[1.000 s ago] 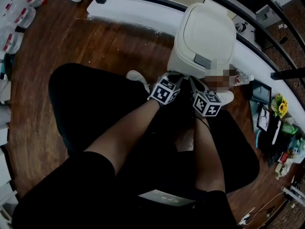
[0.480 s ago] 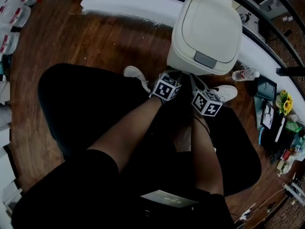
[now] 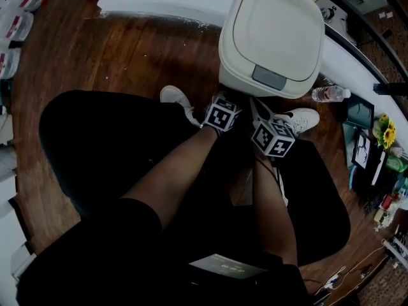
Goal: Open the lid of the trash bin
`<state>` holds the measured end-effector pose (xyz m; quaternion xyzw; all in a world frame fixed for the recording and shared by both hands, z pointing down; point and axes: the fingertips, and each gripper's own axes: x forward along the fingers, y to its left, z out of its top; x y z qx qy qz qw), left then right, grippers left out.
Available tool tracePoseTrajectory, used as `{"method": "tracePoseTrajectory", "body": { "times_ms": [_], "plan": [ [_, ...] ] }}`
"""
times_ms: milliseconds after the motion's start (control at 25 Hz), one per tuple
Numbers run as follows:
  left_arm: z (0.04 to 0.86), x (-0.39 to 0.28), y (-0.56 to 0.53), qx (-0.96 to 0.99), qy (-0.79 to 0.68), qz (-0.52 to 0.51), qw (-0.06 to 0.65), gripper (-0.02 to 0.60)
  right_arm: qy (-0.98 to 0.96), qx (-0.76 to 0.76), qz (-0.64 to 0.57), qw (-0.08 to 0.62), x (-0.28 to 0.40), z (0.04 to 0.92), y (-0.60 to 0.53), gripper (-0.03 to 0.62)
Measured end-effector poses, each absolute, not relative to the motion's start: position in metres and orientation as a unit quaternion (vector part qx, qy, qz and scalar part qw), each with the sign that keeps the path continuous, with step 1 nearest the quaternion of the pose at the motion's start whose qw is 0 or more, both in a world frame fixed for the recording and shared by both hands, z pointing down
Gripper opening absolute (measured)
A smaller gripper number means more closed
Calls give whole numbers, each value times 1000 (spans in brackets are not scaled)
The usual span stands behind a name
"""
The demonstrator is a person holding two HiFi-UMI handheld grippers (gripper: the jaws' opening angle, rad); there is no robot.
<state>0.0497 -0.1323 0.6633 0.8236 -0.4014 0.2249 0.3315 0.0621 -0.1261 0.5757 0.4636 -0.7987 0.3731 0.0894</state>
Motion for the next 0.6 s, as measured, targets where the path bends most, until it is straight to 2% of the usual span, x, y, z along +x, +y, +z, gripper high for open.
{"method": "tracePoseTrajectory", "body": {
  "times_ms": [600],
  "plan": [
    [709, 57, -155, 809, -414, 238, 342, 40, -786, 472, 391, 74, 71, 600, -129, 14]
  ]
}}
